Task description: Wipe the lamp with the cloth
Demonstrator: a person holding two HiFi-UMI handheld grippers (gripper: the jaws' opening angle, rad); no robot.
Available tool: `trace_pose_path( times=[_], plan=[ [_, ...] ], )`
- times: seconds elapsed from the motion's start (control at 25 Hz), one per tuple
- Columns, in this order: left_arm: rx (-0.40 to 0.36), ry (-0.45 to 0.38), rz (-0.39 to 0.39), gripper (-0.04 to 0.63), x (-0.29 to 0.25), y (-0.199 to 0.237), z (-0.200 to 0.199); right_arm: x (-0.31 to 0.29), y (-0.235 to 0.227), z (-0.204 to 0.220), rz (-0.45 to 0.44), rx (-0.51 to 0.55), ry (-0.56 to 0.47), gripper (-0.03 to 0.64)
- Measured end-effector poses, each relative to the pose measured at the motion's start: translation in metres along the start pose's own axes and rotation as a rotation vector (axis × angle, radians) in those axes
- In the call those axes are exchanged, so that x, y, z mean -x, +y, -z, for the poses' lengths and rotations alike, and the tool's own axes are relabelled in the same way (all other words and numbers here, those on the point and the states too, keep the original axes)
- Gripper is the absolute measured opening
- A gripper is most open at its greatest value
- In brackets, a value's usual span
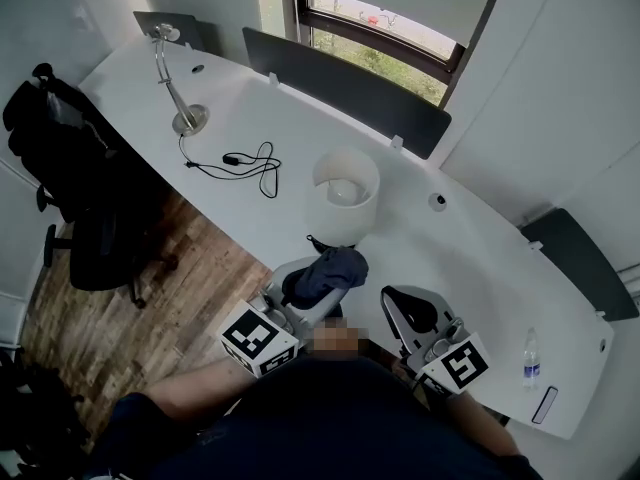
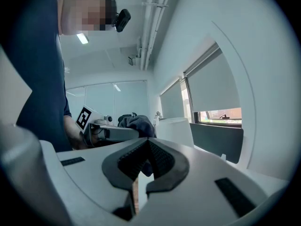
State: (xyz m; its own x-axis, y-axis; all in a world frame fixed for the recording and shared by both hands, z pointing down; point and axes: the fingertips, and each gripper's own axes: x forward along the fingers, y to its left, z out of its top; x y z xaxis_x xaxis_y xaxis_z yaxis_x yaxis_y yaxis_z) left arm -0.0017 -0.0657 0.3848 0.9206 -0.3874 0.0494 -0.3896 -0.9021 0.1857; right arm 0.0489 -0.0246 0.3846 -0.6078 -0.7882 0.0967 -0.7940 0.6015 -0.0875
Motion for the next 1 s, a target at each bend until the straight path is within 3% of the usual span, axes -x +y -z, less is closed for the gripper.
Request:
trace_pose_path(
  times=[0.56,1.0],
  plan=[
    [0.149,0.014,-0.133,0.135,-0.052,0.035,-0.002,0.007,-0.052,0.011,-0.123,-0.016,0.028,0.011],
    [0.249,0.060,-0.165,0.135,-0.056,0.049,0.043,0.009,-0.062,0.026,-0.122,-0.037,0.066,0.011]
  ],
)
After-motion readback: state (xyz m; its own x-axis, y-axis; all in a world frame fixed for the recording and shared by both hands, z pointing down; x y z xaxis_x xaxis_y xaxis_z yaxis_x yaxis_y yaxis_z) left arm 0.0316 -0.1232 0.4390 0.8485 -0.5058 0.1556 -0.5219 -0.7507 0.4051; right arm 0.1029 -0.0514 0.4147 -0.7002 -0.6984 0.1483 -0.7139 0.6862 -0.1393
